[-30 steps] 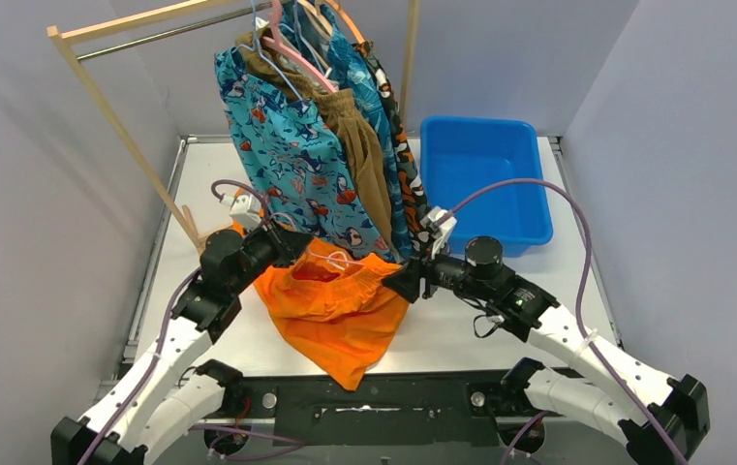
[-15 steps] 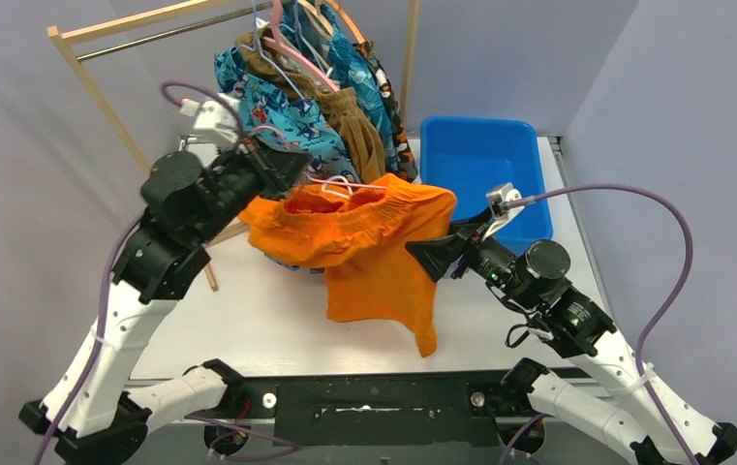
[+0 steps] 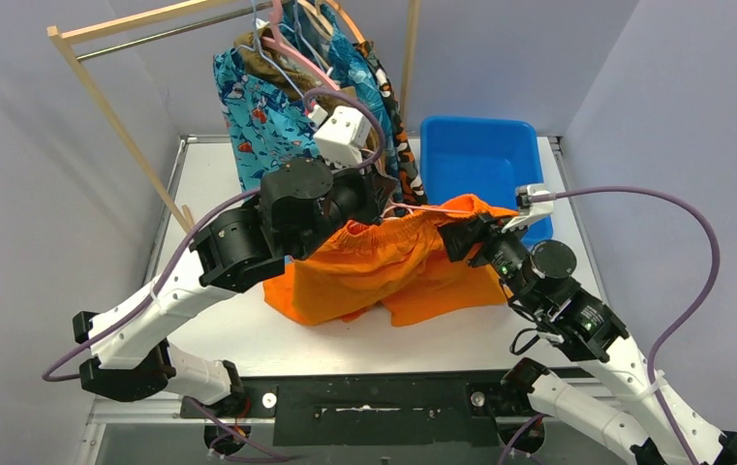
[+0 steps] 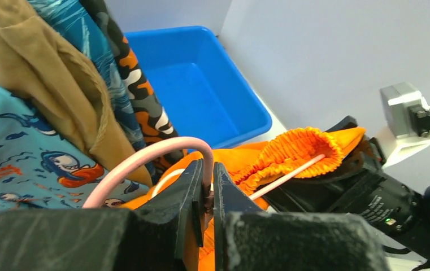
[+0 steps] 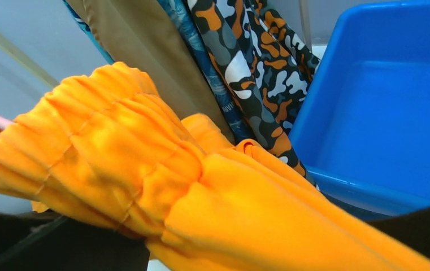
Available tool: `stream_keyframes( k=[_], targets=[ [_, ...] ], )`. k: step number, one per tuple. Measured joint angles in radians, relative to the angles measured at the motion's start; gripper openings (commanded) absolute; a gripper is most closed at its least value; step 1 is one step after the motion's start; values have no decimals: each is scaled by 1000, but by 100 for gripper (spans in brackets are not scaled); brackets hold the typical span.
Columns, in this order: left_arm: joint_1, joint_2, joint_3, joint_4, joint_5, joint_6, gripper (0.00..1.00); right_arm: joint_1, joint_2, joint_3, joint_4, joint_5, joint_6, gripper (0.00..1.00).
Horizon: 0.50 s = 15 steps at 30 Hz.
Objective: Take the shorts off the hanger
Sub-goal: Adjust the hanger at the clothes rod.
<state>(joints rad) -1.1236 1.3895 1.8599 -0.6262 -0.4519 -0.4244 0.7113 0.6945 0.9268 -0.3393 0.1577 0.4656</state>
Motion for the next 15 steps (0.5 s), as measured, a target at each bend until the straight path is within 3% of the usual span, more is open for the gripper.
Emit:
stream_keyframes(
  k=[3,5,10,15],
  targets=[
    [-22,-17,-16,-3,-85,12,0,3,-5,2,8,-8,-9,70],
    [-20,-58,-90,2,-166,17,0,3,18,3,-1,-9,-12,80],
    [48,-276,-410,2,-293,40,0,3,31,-7,-69,-2,-13,94],
    [99,-472,-665,-5,-319,41,0,3,-60,-30,-77,-14,-11,97]
  ],
)
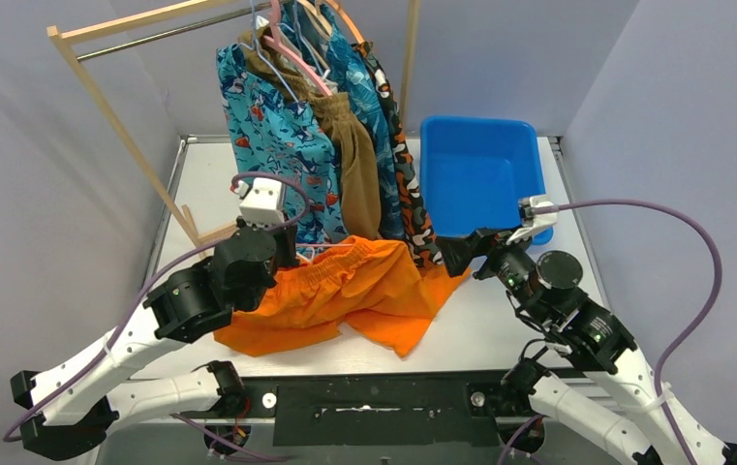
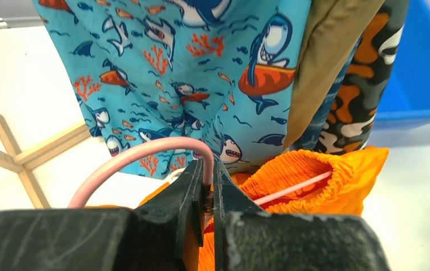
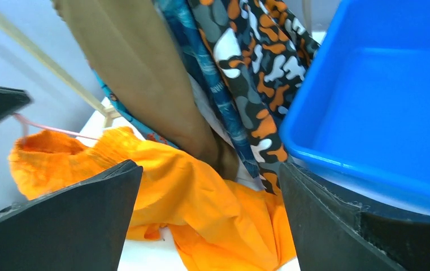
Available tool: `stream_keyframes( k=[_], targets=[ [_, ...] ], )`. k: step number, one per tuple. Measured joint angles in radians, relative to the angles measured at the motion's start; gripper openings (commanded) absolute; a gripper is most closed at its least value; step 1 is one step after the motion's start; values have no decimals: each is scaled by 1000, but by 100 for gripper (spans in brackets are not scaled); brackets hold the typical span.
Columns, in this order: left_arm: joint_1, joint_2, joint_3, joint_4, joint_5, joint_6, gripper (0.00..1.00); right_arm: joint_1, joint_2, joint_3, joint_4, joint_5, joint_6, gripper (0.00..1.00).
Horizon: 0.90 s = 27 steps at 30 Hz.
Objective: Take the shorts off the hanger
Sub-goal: Adjust the hanger at the clothes rod.
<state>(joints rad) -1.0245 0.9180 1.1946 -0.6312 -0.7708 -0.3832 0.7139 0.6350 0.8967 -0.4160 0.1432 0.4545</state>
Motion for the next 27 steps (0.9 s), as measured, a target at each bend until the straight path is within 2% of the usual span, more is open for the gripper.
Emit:
stream_keyframes(
  k=[3,7,10,12,15,19,23,27],
  targets=[
    [1,-7,-48,10,0,-3,0,0,-31,-5,26,-67,-26,97],
    [2,34,-79,39,5,-1,0,0,28,-6,76,-138,-50,97],
    [19,63,-79,47,-6,-3,0,0,135,0,95,-131,-44,88],
    [48,80,-80,47,-10,-9,0,0,232,8,102,-96,-33,82],
    [89,83,-99,52,-1,-10,0,-6,416,54,96,-31,-11,82],
    [125,40,-146,44,43,8,0,-27,682,171,104,-48,-24,80],
    [143,-43,-171,9,75,21,0,-54,975,404,143,-193,-62,81],
    [155,-112,-171,-25,83,21,0,-61,1203,629,224,-320,-84,84]
  ],
)
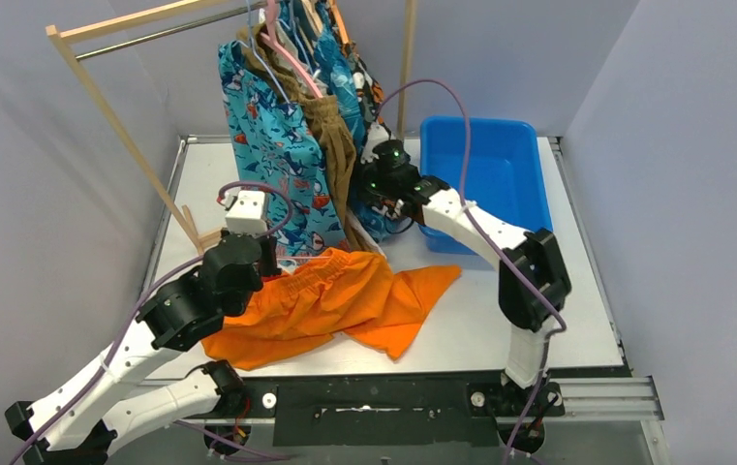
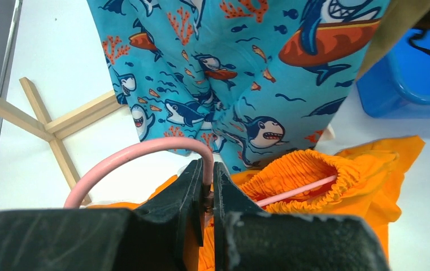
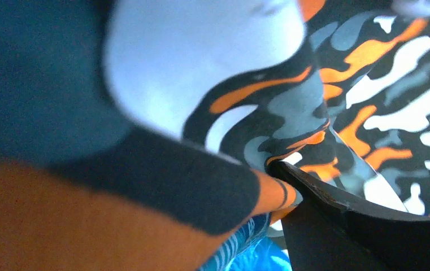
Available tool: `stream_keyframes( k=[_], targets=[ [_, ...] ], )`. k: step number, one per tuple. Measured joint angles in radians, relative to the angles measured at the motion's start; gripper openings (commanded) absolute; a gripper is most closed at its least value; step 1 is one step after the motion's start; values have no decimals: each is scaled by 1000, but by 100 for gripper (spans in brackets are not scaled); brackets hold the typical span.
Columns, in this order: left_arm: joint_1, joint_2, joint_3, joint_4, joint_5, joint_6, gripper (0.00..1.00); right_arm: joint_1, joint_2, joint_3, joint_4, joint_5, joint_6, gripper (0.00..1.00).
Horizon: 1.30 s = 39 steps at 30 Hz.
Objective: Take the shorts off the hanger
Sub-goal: Adjust the hanger at the clothes rod, then remove the shorts from the hanger.
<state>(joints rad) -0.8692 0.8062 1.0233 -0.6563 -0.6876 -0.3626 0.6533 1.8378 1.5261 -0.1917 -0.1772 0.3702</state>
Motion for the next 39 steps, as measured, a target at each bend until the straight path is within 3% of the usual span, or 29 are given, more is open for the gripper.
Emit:
stream_keyframes(
  k=[3,12,18,24,28,34,39],
  targets=[
    [3,-31,-1,-22,8,-10,0,-10,89,60,108,-84,14,82],
    [8,-53,-36,-42,44,-42,0,-65,98,30,217,-193,98,99],
    [10,-33,-68,-13,69,-48,0,-78,-171,-236,128,-80,66,98],
    [14,42,-92,66,114,-41,0,-79,-453,-317,-6,84,63,98],
    [14,87,-96,118,167,-34,0,-78,-599,-454,-64,151,110,99],
    [14,137,-96,153,207,-38,0,-69,-790,-678,-102,34,102,97],
    [14,159,-95,168,226,-47,0,-42,-954,-706,-37,-121,82,86]
  ],
)
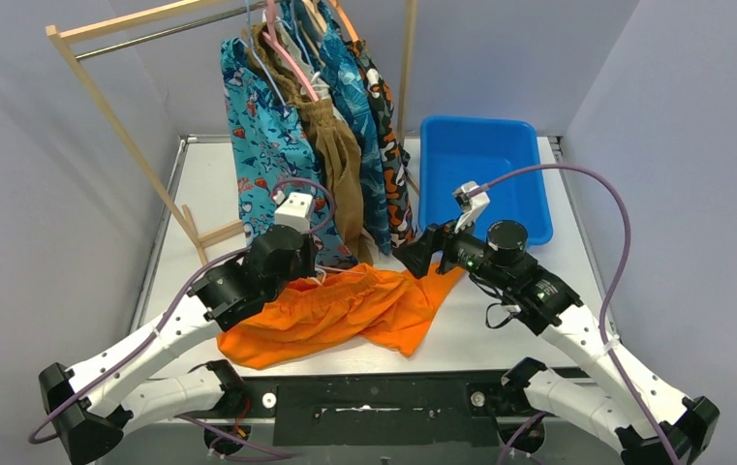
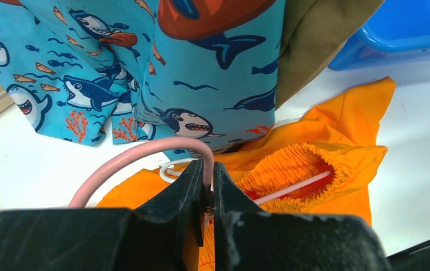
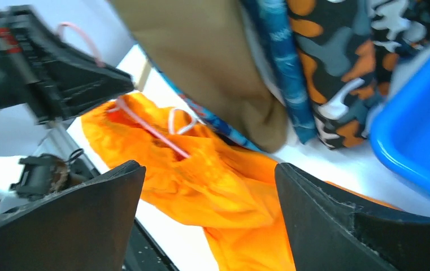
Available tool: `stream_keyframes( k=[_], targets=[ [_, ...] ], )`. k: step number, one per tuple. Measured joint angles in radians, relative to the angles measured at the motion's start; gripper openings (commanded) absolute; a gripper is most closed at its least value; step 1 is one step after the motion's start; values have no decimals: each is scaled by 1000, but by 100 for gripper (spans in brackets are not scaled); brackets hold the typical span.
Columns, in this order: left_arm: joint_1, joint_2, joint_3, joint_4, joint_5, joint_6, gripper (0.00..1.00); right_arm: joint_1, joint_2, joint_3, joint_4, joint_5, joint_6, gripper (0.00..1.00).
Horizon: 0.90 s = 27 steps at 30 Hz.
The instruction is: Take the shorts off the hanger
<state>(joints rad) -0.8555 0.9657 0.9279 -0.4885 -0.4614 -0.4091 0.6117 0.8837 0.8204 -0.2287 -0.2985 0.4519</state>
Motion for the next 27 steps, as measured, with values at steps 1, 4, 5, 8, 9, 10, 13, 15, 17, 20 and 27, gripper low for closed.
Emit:
stream_keyframes(
  k=[1,4,5,8,9,10,13,15,17,20,27],
  targets=[
    [0,7,2,1,5,-2,0,12,-8,2,20,-13,-5,85],
    [0,42,28,-1,21,-5,0,82,24,26,21,-11,-28,87],
    [0,51,37,-1,23,-6,0,114,61,47,6,-12,-43,87],
    [0,70,56,1,32,-13,0,183,195,119,-42,-37,-93,78],
    [0,71,59,0,34,-18,0,198,235,133,-61,-45,-106,75],
    [0,71,61,0,39,-23,0,207,265,138,-78,-43,-116,70],
    [0,71,62,0,47,-34,0,212,307,139,-138,-5,-130,66],
    [0,68,62,-2,47,-40,0,212,312,140,-178,29,-134,61],
    [0,63,63,-10,43,-49,0,212,312,145,-200,59,-137,56],
    [0,61,78,-37,39,-57,0,212,312,145,-202,84,-142,47],
    [0,61,104,-60,43,-60,0,212,345,166,-174,76,-155,15]
  ],
)
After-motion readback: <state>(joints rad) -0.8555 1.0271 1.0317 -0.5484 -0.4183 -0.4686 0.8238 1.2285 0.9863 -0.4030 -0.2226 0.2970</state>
